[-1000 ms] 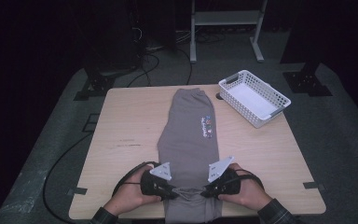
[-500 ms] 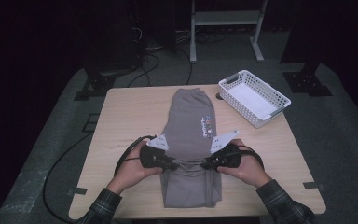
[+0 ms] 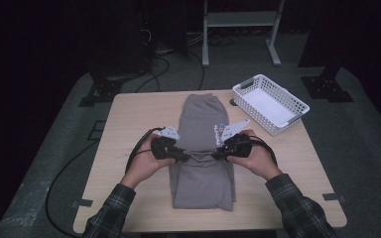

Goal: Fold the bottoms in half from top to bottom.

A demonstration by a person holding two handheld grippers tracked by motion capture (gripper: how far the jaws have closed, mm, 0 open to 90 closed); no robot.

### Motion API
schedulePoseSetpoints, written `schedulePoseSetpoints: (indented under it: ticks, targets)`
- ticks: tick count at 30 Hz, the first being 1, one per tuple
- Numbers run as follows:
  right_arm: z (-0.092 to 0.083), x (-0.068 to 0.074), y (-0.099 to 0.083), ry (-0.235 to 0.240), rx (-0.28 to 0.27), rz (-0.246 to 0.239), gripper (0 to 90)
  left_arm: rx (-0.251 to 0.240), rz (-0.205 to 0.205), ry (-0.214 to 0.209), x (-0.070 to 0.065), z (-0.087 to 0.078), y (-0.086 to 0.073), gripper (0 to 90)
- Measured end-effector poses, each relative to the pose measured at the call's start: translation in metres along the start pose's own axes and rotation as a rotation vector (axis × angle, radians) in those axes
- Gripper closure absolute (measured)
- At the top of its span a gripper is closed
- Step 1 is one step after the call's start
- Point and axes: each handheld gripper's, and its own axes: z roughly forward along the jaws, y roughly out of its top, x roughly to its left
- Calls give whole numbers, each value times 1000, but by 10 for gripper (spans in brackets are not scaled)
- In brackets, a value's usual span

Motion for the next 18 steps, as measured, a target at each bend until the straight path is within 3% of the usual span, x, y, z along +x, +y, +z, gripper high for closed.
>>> schedulePoseSetpoints:
  ticks: [5,10,18]
  targets:
    - [14,-18,2,-1,23,34,797,15,-50,20,16,13,3,751]
    - [29,-34,-6,-2,41,103,794,44,-82,30,26,30,1,748]
    - [47,-49,-16,-13,50,152,768,70,-135,51,37,48,-2,735]
